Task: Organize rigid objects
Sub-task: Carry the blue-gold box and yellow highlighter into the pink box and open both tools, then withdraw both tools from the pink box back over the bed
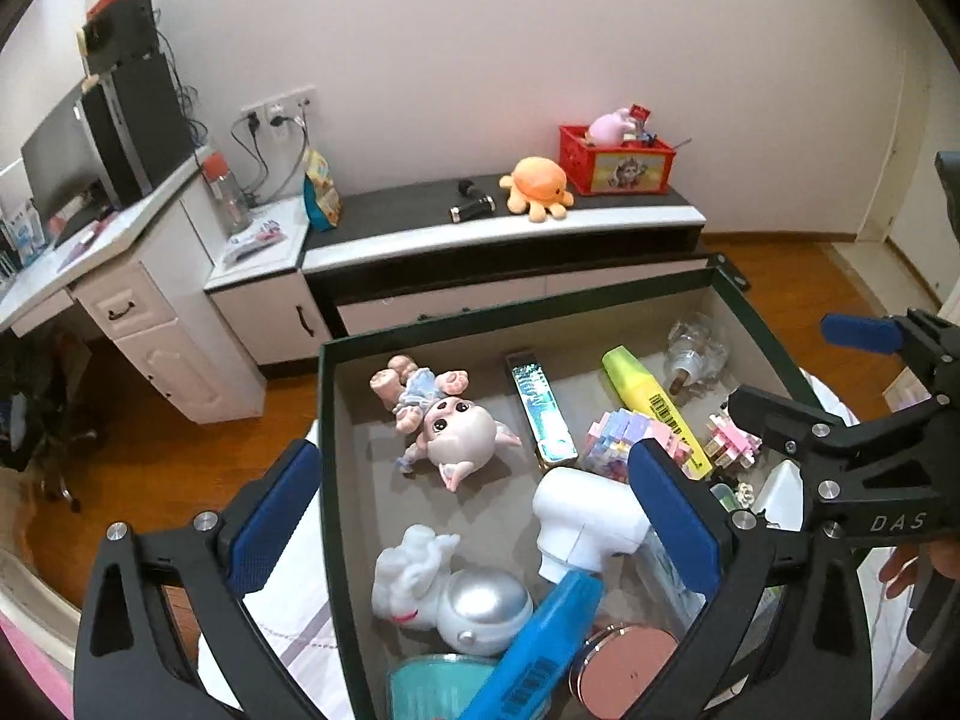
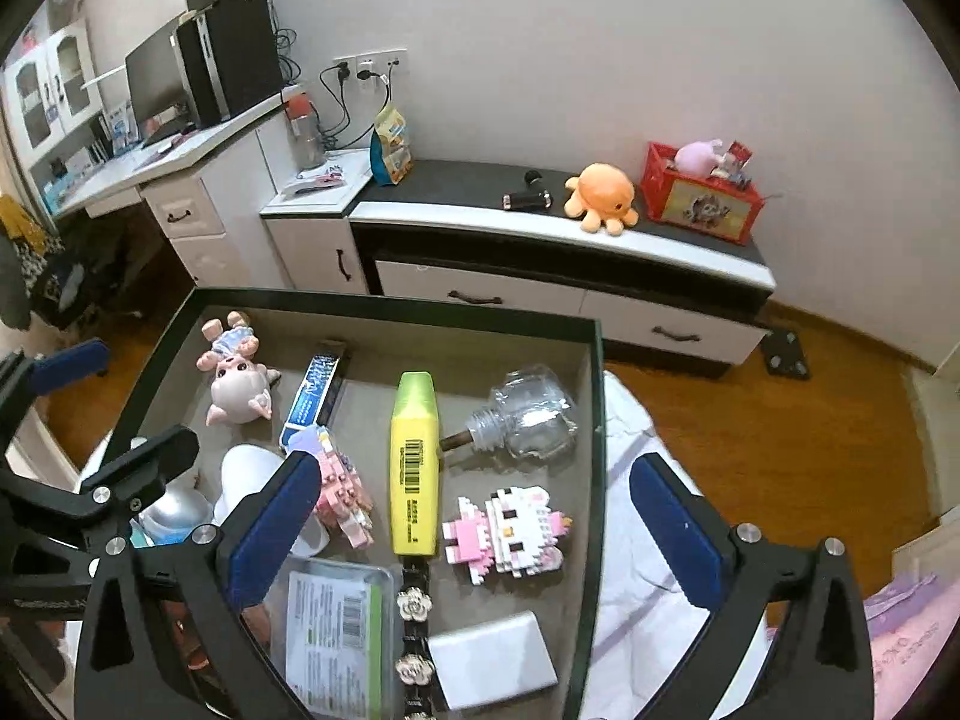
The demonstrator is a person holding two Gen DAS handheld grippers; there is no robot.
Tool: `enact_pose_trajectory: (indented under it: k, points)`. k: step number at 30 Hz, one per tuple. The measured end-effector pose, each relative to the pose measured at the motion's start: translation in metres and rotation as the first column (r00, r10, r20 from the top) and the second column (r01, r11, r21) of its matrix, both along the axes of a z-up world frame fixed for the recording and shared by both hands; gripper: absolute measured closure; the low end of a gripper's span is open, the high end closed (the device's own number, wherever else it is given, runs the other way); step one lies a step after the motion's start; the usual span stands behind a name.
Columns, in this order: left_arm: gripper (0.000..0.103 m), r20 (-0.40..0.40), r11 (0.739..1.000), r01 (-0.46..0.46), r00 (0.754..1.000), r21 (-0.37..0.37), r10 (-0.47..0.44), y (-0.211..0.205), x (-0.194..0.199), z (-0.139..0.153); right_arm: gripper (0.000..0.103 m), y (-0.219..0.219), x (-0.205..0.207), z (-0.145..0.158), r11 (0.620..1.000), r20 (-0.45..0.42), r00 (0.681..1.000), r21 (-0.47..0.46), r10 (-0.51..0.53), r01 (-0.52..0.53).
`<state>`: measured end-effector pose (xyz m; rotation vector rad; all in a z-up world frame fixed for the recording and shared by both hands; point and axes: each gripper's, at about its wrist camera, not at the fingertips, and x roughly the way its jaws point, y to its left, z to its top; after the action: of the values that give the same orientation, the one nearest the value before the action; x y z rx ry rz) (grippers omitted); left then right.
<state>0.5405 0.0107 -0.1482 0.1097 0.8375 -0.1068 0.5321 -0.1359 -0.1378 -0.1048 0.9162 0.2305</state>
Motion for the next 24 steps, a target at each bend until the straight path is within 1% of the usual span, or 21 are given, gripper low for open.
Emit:
enact_pose_trajectory:
  k: [2, 6, 13, 15, 18, 19, 20, 21, 24]
  points:
    - [0.0, 0.006, 1.0, -0.007, 1.0, -0.003, 0.007, 0.001, -0.007, 0.004, 0.0, -0.001, -0.006, 0.003, 1.0, -0.008, 1.0, 0.004, -0.001, 0.001]
    - [0.0, 0.041, 0.999, -0.025, 0.999, 0.037, 0.023, 0.0, -0.028, 0.015, 0.0, 0.0, -0.024, 0.013, 1.0, 0.028, 1.0, -0.029, 0.006, -0.005]
    - [0.0, 0.098, 0.998, -0.056, 0.994, 0.033, 0.053, 0.002, -0.07, 0.035, 0.0, -0.001, -0.067, 0.035, 1.0, 0.07, 0.997, 0.011, 0.023, -0.024]
    - [0.0, 0.133, 0.997, -0.067, 0.989, 0.029, 0.062, 0.002, -0.087, 0.041, 0.0, 0.0, -0.083, 0.041, 0.999, 0.086, 0.996, 0.007, 0.031, -0.032]
    - [0.0, 0.158, 0.998, -0.065, 0.985, 0.01, 0.062, 0.005, -0.11, 0.05, 0.0, 0.001, -0.107, 0.051, 0.999, 0.114, 0.993, 0.006, 0.034, -0.035]
    - [0.0, 0.174, 0.998, -0.065, 0.983, 0.003, 0.063, 0.005, -0.124, 0.055, 0.0, 0.001, -0.116, 0.054, 0.999, 0.128, 0.991, 0.014, 0.033, -0.035]
    - [0.0, 0.196, 0.998, -0.071, 0.978, 0.0, 0.069, 0.005, -0.135, 0.058, 0.0, 0.0, -0.129, 0.06, 0.999, 0.153, 0.988, 0.023, 0.033, -0.037]
    - [0.0, 0.21, 0.997, -0.074, 0.975, 0.001, 0.072, 0.004, -0.143, 0.061, 0.0, 0.0, -0.137, 0.063, 0.999, 0.161, 0.986, 0.027, 0.034, -0.039]
    - [0.0, 0.27, 0.997, -0.082, 0.96, -0.006, 0.08, 0.006, -0.182, 0.075, 0.0, 0.0, -0.166, 0.073, 0.997, 0.189, 0.981, 0.056, 0.041, -0.053]
